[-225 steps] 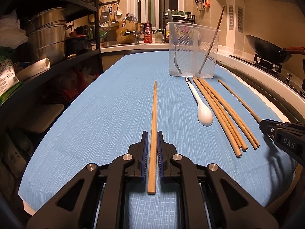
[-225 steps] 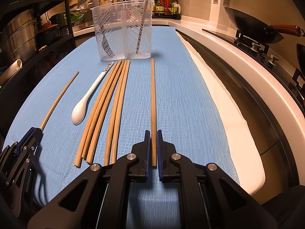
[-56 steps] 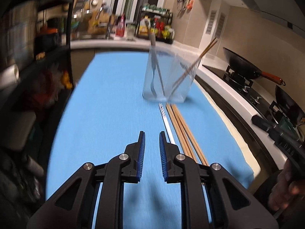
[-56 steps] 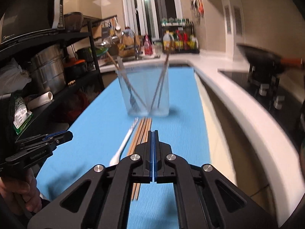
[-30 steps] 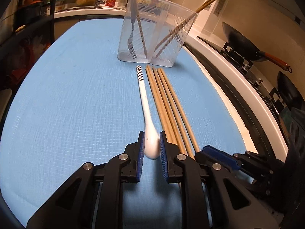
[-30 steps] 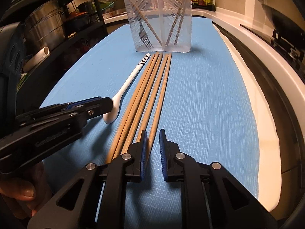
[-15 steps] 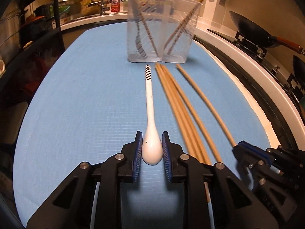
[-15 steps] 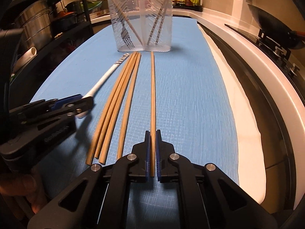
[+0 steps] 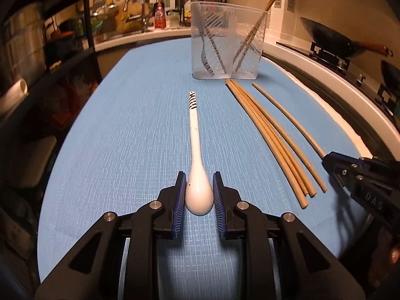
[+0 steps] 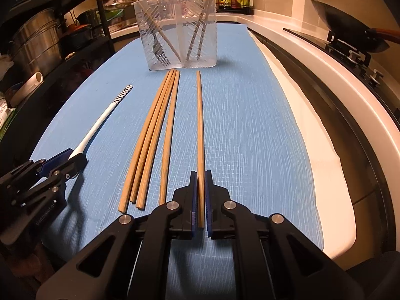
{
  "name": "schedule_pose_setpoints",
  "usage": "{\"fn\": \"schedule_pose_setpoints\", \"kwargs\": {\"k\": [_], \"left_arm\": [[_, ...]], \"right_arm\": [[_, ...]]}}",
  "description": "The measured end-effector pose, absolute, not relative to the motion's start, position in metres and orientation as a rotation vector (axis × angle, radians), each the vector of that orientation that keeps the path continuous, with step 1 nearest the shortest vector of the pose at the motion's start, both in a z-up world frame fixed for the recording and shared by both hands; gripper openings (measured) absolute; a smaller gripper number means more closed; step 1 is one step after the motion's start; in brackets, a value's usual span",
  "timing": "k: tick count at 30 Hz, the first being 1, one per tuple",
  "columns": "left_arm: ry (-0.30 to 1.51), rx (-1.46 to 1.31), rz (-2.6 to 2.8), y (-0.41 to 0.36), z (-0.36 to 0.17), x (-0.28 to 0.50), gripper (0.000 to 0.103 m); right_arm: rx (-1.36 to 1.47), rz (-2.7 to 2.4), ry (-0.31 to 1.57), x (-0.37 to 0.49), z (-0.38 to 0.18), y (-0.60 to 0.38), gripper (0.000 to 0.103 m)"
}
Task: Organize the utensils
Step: 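Hold the open left tool around the spoon bowl while the right tool holds its chopstick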
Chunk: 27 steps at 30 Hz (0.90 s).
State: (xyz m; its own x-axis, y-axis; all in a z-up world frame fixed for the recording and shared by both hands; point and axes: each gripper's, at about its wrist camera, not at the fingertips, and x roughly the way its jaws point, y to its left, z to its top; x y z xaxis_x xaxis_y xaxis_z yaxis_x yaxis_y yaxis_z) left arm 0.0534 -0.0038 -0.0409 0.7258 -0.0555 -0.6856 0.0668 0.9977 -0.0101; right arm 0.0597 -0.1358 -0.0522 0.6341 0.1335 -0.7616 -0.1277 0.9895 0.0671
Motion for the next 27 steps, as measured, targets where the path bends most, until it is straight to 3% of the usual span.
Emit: {"fn": "schedule_pose_setpoints", "kwargs": {"k": [27], "left_arm": [[0.646, 0.003, -0.015, -0.007, -0.048, 0.041, 0.022]], "right_arm": [[-0.037, 0.162, 0.843, 0.054, -0.052, -0.126, 0.007]]}}
